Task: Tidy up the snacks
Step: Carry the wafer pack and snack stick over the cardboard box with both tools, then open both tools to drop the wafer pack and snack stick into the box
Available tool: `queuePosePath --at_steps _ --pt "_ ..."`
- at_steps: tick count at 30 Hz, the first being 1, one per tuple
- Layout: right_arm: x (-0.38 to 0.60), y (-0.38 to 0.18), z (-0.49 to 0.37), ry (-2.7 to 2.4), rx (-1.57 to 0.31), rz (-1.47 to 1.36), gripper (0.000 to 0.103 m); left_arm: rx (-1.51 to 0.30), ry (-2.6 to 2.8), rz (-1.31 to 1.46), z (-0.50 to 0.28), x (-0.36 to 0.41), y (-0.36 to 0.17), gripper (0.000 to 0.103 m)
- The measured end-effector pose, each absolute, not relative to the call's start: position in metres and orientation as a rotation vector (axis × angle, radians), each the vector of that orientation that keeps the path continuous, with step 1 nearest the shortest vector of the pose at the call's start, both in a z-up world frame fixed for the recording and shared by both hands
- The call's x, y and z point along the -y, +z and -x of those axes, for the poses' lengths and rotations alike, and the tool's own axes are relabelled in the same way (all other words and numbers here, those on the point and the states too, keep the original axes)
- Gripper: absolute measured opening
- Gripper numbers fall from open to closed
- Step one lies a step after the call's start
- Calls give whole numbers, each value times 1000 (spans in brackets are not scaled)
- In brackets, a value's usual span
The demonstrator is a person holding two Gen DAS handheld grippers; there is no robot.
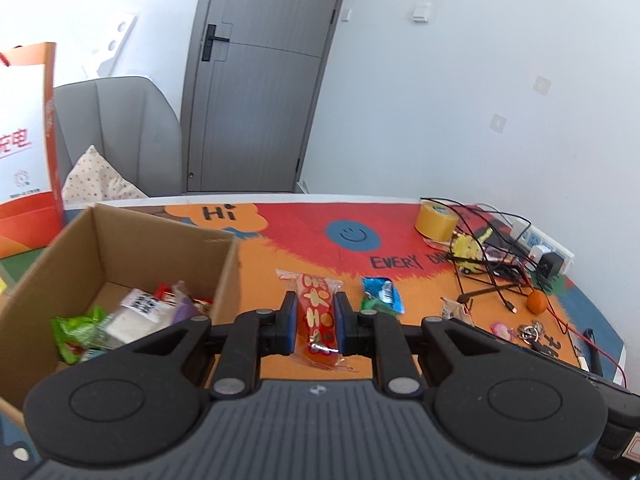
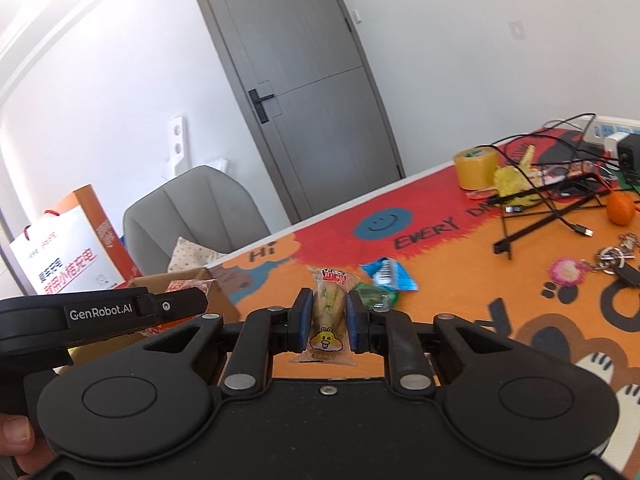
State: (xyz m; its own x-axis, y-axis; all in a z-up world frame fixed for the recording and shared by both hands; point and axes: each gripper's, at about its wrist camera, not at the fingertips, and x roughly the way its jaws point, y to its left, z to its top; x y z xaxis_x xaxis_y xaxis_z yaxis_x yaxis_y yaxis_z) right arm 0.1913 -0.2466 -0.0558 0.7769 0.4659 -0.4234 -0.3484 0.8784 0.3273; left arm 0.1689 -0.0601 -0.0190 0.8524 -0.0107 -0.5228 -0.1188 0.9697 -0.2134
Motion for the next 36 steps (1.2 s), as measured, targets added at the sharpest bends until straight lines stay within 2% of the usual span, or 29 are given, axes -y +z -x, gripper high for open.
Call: queuePosePath --at_steps 26,36 --pt "154 -35 -176 586 -491 -183 19 -525 213 338 -122 -46 -15 17" --pt "121 -27 -172 633 -483 -143 19 -524 256 372 -107 -72 -12 22"
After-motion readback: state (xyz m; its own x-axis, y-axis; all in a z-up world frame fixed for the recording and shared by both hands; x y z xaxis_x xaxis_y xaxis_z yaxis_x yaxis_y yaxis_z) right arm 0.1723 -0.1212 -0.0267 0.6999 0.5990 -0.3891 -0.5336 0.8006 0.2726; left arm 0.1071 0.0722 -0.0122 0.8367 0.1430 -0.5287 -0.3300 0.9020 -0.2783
